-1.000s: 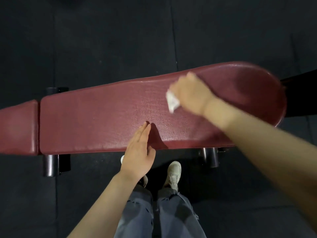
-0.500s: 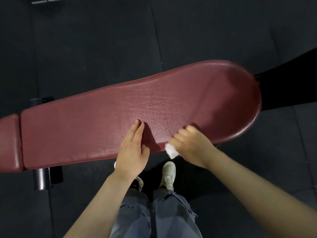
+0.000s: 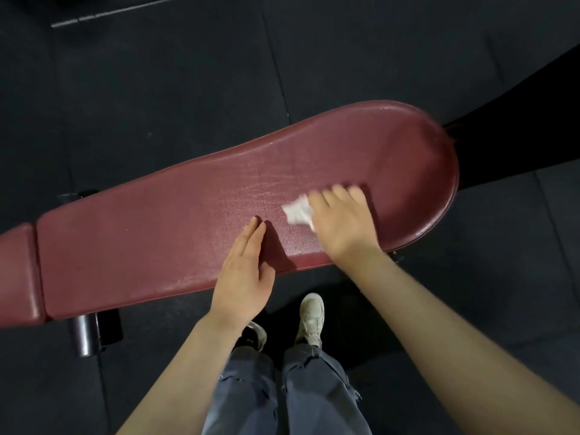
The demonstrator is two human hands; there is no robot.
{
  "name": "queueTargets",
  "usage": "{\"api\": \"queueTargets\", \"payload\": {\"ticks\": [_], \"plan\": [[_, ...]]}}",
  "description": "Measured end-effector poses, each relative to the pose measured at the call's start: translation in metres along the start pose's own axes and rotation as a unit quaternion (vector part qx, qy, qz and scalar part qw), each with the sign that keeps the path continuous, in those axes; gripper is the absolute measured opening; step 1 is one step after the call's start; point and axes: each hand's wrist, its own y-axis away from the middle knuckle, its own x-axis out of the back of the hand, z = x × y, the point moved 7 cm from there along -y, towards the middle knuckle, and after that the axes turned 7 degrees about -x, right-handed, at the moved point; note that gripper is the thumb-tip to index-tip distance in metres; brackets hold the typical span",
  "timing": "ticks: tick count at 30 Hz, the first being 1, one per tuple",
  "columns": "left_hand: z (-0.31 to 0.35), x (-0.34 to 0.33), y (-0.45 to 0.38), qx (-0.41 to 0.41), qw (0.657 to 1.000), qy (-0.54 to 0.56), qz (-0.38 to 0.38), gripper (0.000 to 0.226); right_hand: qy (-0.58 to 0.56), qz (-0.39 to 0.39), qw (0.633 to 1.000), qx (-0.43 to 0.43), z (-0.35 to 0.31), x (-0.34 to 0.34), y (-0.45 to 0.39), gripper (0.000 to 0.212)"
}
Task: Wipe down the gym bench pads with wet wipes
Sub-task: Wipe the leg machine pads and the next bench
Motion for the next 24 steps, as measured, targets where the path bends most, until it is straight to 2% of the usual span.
{"api": "queueTargets", "payload": {"ticks": [2,4,6,9,12,14,18,21,24], "plan": [[0.002,-0.003,-0.002,0.001,1.0,0.01,0.001,0.072,0.006,-0.008,1.0,-0.007,0.022,0.004,0.058,0.007],[0.002,-0.003,-0.003,0.002,1.0,0.012,0.008,0.072,0.001,-0.002,1.0,-0.031,0.04,0.009,0.076,0.008],[0.002,-0.003,-0.003,-0.004,1.0,0.001,0.01,0.071,0.018,0.028,0.999,-0.014,0.042,0.011,0.046,0.01],[0.003,-0.004,-0.002,-0.018,1.0,-0.019,0.007,0.07,0.069,0.061,0.996,-0.011,0.039,0.008,-0.049,0.011],[0.008,-0.006,-0.003,-0.05,0.998,-0.033,0.004,0.073,0.059,0.003,0.997,-0.054,0.035,0.011,-0.127,0.013],[0.01,-0.01,-0.005,-0.057,0.998,-0.041,-0.006,0.074,0.032,-0.005,0.996,-0.078,0.03,0.013,-0.133,0.018],[0.011,-0.012,-0.004,-0.061,0.996,-0.062,-0.015,0.074,0.01,0.023,0.996,-0.085,0.043,0.016,-0.026,0.016],[0.013,-0.013,-0.005,-0.066,0.996,-0.059,-0.022,0.075,-0.031,-0.008,0.994,-0.103,0.064,0.02,0.075,0.005],[0.013,-0.012,-0.007,-0.076,0.994,-0.077,-0.026,0.078,-0.005,0.036,0.996,-0.086,0.074,0.025,0.065,0.01]]}}
